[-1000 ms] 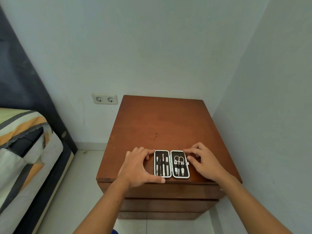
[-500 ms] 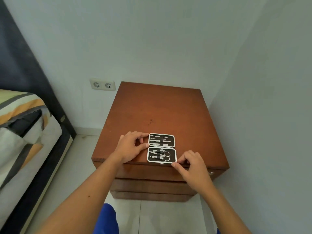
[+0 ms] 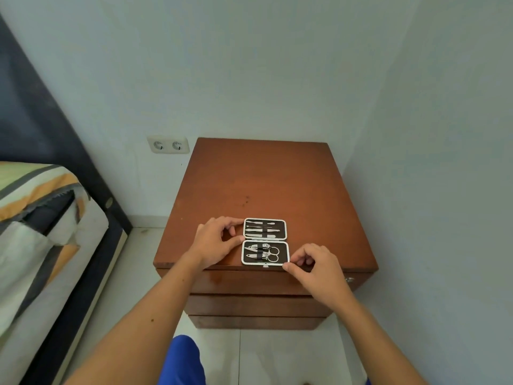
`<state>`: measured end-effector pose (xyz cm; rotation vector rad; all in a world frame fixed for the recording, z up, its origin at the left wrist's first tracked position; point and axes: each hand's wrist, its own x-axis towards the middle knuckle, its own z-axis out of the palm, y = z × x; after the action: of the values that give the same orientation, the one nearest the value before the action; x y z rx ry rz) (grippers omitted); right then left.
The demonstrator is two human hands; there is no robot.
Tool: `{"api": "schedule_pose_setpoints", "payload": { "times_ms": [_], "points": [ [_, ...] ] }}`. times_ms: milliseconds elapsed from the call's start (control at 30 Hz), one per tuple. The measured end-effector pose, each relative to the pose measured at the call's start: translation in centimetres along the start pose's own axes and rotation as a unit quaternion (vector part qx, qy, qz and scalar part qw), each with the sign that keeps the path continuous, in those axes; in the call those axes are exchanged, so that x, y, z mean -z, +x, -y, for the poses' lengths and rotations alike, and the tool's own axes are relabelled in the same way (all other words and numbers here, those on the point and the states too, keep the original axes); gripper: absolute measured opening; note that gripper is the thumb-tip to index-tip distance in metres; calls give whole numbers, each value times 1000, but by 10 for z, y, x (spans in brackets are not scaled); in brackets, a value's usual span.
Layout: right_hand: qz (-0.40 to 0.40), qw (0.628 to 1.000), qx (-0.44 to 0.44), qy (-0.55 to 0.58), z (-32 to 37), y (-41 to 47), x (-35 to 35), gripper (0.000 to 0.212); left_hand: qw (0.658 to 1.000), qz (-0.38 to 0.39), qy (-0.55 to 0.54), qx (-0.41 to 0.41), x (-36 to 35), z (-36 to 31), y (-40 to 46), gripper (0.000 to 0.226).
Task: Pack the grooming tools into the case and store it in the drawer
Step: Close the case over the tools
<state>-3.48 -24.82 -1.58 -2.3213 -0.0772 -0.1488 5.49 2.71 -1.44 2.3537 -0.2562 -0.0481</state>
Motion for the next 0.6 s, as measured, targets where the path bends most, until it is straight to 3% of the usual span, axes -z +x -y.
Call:
{"api": "schedule_pose_setpoints", "payload": {
  "times_ms": [100, 167, 233, 333, 467, 600],
  "points": [
    [-13, 999, -28, 18, 2, 15, -2, 16, 999, -4, -30, 15, 0, 0, 0, 35],
    [-12, 998, -57, 3, 4, 31, -5, 26, 998, -17, -60, 26, 1, -1, -1, 29],
    [13, 995, -93, -24, 10, 47, -8, 38, 997, -26, -68, 34, 0, -4, -3, 24],
    [50, 990, -124, -32, 19, 66, -12, 32, 995, -41, -69, 59, -5, -10, -3, 16],
    [27, 977, -186, 99, 26, 79, -8, 21, 992, -53, -84, 84, -8, -20, -7, 18],
    [9, 960, -192, 202, 27, 74, 3, 16, 981, -66, -169, 74, -8, -27, -21, 22]
  ]
}}
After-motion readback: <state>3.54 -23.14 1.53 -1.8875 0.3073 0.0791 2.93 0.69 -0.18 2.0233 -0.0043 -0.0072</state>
